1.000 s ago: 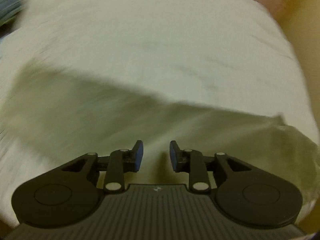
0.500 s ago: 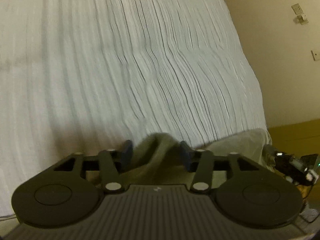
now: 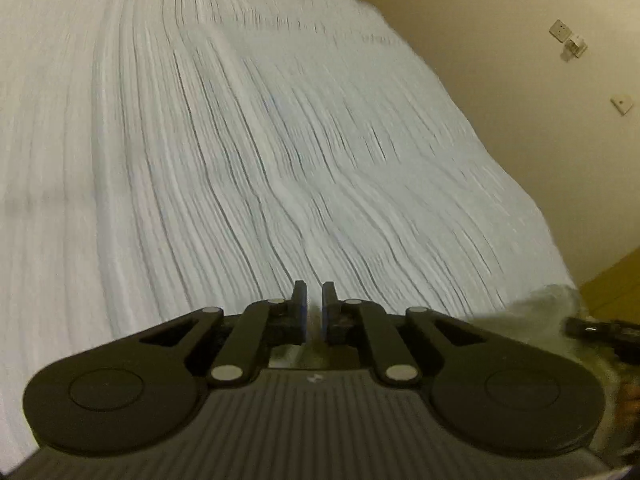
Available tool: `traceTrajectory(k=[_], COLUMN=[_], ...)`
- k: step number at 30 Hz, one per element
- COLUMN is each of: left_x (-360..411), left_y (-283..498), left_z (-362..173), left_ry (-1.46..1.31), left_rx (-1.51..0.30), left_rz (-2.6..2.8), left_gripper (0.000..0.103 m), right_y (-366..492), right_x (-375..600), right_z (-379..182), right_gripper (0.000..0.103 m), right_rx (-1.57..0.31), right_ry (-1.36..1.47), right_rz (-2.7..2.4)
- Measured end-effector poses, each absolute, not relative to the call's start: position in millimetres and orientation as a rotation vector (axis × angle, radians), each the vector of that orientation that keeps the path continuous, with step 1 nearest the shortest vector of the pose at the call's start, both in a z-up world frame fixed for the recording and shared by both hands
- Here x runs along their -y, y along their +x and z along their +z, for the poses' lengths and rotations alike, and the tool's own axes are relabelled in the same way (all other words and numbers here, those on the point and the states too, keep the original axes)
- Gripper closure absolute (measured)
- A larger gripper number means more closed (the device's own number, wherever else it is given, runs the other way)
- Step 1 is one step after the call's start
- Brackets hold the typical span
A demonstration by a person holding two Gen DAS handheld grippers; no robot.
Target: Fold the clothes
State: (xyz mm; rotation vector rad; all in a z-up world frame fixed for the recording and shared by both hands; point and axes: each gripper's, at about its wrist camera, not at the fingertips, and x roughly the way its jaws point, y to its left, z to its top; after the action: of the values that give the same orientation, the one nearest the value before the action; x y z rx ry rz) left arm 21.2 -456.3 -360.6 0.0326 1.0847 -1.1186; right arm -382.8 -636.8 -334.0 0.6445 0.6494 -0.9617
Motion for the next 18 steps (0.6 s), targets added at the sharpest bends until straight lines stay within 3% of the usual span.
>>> traceTrajectory(k=[7, 9, 12, 14, 18], left_x=[399, 377, 340, 334, 326], left_y=[-5, -18, -35, -42, -38], left_z=[-330, -329, -333, -346, -343], left_ry=[0.094, 0.09, 0.099, 0.15, 0.154], left_rx=[-0.959, -0.973, -0.99, -1.013, -0.992], left_rz=[-1.109, -1.105, -1.083, -1.052, -1.024], left_gripper=[0.095, 0.096, 0.096, 0.096, 0.102], right_y=[-404, -394, -373, -374, -381], right_x=[553, 537, 531, 547, 559], right_z=[-294, -302, -333, -361, -345], right_gripper=[0.04, 0.057, 0.061, 0.077, 0.077], right_rx=[-0.567, -0.62, -0.769, -0.849, -0.821], right_ry=[0.447, 0.378, 0.253, 0.23, 0.352], right_rz=[-0.922, -0.855, -0.816, -0.863, -0.87])
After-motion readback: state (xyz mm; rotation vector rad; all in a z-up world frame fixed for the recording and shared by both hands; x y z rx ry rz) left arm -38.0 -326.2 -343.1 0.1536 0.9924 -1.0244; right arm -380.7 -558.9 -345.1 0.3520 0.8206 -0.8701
